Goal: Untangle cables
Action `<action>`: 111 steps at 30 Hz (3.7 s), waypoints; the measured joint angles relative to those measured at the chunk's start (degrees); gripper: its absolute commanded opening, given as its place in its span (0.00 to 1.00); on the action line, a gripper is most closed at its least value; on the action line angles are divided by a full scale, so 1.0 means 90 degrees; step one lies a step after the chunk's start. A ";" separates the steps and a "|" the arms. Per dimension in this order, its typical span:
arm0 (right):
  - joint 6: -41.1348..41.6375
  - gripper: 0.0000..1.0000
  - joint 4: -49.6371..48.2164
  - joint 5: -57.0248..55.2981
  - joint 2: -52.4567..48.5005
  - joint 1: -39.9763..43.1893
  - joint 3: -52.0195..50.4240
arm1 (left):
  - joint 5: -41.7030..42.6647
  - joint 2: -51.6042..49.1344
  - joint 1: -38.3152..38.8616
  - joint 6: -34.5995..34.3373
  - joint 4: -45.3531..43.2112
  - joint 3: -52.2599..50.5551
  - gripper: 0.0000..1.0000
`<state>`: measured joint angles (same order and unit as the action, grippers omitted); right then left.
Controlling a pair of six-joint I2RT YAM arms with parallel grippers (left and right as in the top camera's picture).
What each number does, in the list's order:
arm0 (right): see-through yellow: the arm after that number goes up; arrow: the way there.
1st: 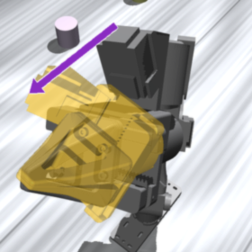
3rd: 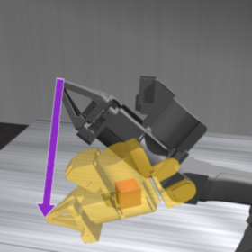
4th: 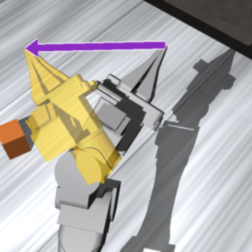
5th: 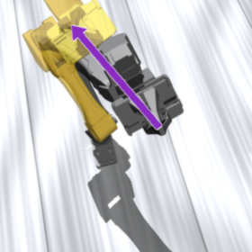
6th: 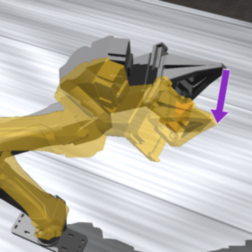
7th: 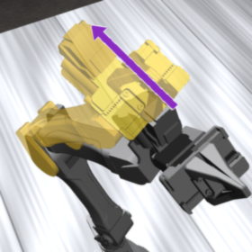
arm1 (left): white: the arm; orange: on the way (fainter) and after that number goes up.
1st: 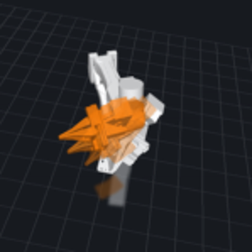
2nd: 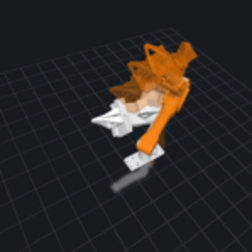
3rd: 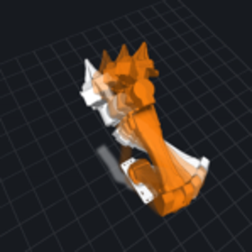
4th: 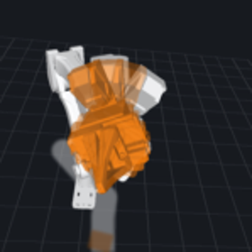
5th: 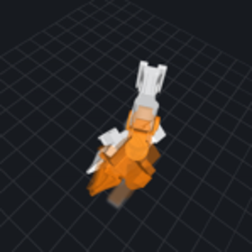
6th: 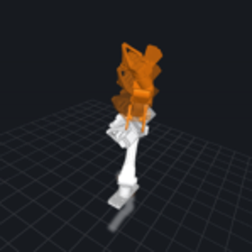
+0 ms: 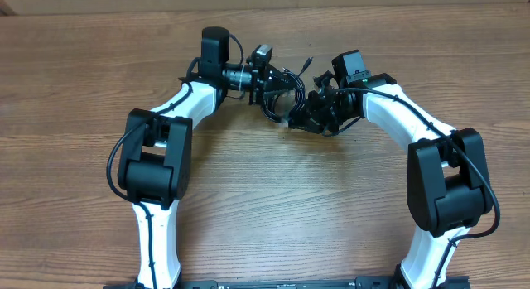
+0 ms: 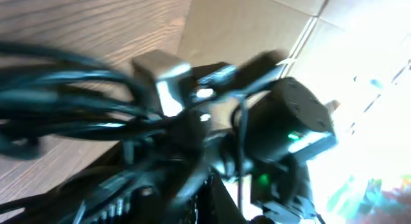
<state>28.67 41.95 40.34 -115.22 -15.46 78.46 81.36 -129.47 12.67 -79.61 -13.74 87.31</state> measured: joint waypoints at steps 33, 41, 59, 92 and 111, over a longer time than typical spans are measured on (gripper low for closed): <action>-0.1178 0.71 0.2863 -0.0719 -0.0437 0.0044 0.1316 | 0.0367 0.0270 -0.0406 -0.1132 -0.2963 0.0386 0.04; -0.1311 0.72 0.3461 -0.1503 -0.0437 0.0041 0.1304 | -0.0406 0.0291 -0.0321 0.1821 0.2076 0.0398 0.04; -0.0967 0.75 0.2739 -0.2276 -0.0437 0.0289 0.1294 | -0.5875 0.0321 0.0350 0.6472 0.8238 0.2727 0.05; -0.1168 0.76 0.2956 -0.1615 -0.0437 0.0236 0.1292 | -0.7145 0.0435 0.1073 0.6283 0.7019 0.0631 0.04; 0.0087 0.82 0.1115 -0.1479 -0.0437 -0.0588 0.1280 | -0.7230 0.0469 -0.0716 0.5005 0.7706 0.0563 0.04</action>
<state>29.45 51.99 27.03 -119.15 -20.75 89.97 16.29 -125.25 6.22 -34.57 55.61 92.38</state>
